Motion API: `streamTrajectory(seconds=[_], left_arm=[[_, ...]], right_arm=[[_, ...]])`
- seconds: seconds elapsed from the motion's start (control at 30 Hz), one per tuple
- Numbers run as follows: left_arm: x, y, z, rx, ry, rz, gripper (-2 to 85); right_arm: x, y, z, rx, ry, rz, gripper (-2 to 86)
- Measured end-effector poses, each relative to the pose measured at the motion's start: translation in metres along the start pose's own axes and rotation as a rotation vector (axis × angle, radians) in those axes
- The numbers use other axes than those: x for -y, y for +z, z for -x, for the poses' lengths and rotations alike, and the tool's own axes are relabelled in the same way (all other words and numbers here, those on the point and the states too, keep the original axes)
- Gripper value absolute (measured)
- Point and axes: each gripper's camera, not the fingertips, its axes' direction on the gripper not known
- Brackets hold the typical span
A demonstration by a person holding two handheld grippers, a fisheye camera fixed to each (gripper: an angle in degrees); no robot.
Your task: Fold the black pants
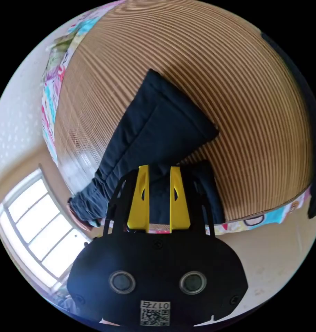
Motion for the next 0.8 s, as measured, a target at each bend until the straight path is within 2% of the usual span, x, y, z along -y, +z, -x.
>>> streamTrajectory(seconds=[0.13, 0.23, 0.37, 0.43, 0.5, 0.53, 0.6, 0.67, 0.8], left_arm=[[0.003, 0.001, 0.000, 0.002, 0.003, -0.006, 7.6], [0.004, 0.000, 0.000, -0.015, 0.020, -0.009, 7.8], [0.002, -0.004, 0.005, 0.015, 0.051, -0.022, 7.8], [0.000, -0.003, 0.013, 0.029, 0.038, -0.025, 7.9], [-0.001, 0.001, 0.029, 0.025, -0.001, -0.022, 7.9], [-0.001, 0.003, 0.033, 0.020, -0.012, -0.021, 7.9], [-0.003, 0.007, 0.046, -0.002, -0.050, -0.025, 7.9], [-0.001, 0.009, 0.052, -0.023, -0.066, -0.035, 8.2], [0.013, 0.013, 0.052, -0.075, -0.032, -0.050, 10.0]], right_arm=[[-0.020, -0.031, 0.013, -0.096, 0.015, -0.183, 11.0], [-0.033, -0.042, -0.009, 0.009, 0.063, -0.279, 14.2], [-0.033, -0.008, -0.041, 0.226, 0.133, -0.227, 13.6], [-0.034, 0.004, -0.032, 0.224, 0.082, -0.227, 7.3], [-0.026, 0.032, -0.004, 0.234, -0.048, -0.068, 3.0], [-0.027, 0.033, 0.005, 0.217, -0.079, -0.048, 2.8], [-0.050, 0.009, 0.051, 0.145, -0.254, -0.116, 2.1], [-0.080, -0.027, 0.074, 0.135, -0.327, -0.198, 1.9], [-0.158, -0.090, 0.069, 0.151, -0.334, -0.307, 2.0]])
